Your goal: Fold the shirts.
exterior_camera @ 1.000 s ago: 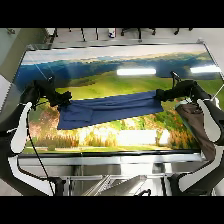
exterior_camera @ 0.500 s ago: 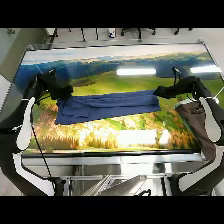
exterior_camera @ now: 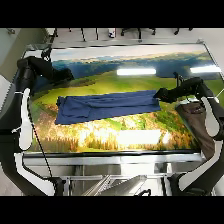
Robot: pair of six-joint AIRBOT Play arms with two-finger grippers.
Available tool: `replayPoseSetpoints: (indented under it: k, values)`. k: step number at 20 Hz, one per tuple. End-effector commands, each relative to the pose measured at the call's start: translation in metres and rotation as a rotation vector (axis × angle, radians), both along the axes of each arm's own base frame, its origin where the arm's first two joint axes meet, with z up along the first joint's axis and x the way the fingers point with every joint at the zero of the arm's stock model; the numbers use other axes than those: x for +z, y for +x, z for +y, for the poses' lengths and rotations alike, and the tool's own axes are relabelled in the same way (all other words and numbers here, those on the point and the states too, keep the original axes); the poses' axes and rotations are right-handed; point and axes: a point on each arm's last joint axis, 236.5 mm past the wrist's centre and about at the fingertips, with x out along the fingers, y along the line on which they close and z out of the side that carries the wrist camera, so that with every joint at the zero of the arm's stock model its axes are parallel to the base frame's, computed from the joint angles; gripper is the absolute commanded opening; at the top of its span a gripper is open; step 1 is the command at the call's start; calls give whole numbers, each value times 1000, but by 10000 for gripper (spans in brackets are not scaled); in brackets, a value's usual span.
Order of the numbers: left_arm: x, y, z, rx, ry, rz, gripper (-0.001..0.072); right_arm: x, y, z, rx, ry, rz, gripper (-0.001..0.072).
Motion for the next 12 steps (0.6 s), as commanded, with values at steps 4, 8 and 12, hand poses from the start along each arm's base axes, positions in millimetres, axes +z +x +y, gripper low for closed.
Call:
replayPoseSetpoints:
  k: [4,8,12]
  values:
    - [51,-6,-33,-26,-151,-81,502,-12,5,13,-2,64,30,428]
    - [43,-16,-76,-95,-227,-63,95,-13,4,27,33,65,23,212]
    - [13,-30,-137,-194,-218,-59,14,-7,2,40,71,70,22,14]
